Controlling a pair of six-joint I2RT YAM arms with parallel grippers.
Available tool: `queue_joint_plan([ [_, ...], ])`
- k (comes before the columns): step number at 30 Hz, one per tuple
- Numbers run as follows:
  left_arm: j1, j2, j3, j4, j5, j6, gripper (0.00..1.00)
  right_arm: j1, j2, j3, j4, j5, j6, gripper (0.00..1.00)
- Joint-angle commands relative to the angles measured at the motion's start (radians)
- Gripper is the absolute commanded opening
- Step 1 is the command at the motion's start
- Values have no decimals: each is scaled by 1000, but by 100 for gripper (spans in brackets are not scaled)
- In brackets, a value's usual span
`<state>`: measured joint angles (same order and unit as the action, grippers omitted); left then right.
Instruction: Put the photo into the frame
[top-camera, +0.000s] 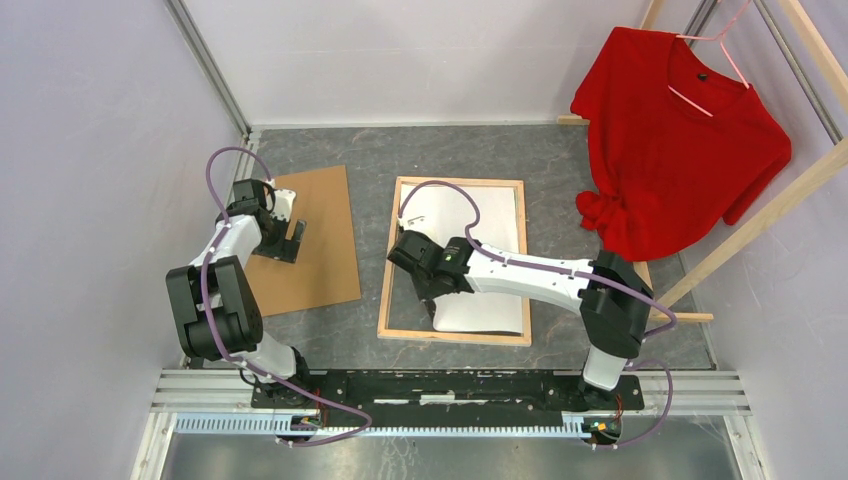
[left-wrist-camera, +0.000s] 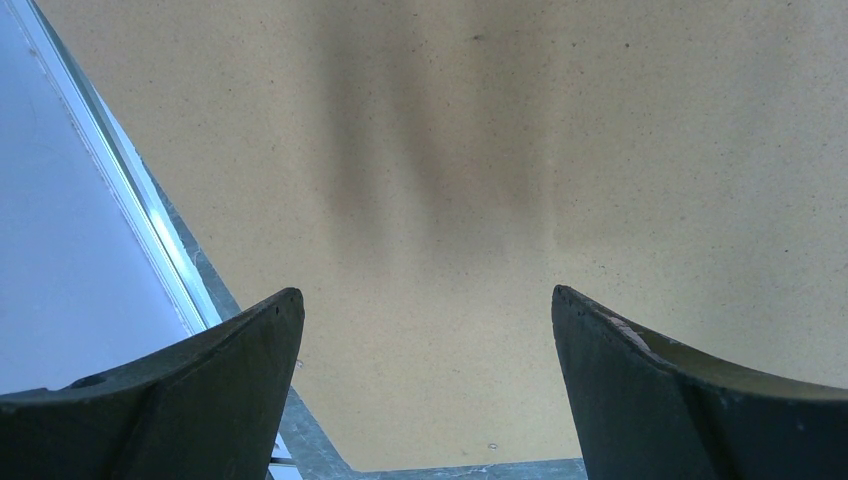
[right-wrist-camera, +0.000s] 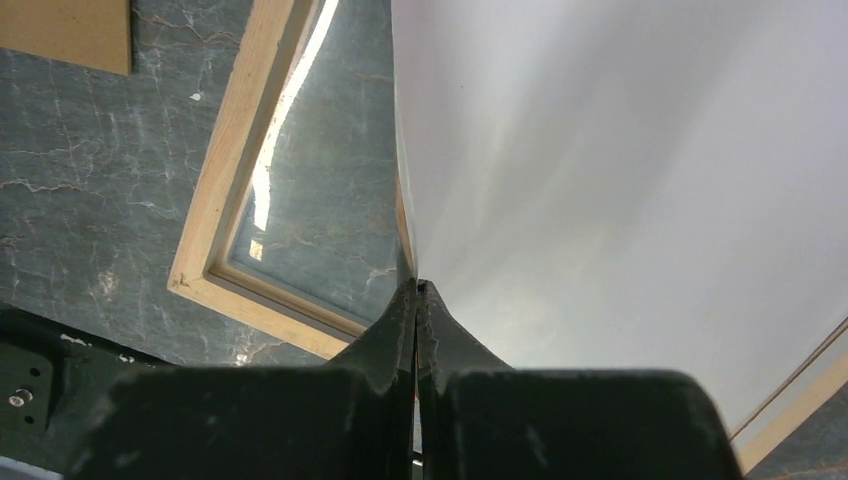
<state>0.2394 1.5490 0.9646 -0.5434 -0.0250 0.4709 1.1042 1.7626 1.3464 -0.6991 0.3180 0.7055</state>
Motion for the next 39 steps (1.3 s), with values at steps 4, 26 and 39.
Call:
queue_joint_plan([
  [4,-5,-30,28,2,-7,29,100,4,-33,17,24,12,3,12],
  [26,-5,-46,12,-22,2,66,100,-6,-88,-29,239,-110,-93,98],
  [39,44,-3,80,-36,3,61,100,-70,-41,28,353,-232,-141,93],
])
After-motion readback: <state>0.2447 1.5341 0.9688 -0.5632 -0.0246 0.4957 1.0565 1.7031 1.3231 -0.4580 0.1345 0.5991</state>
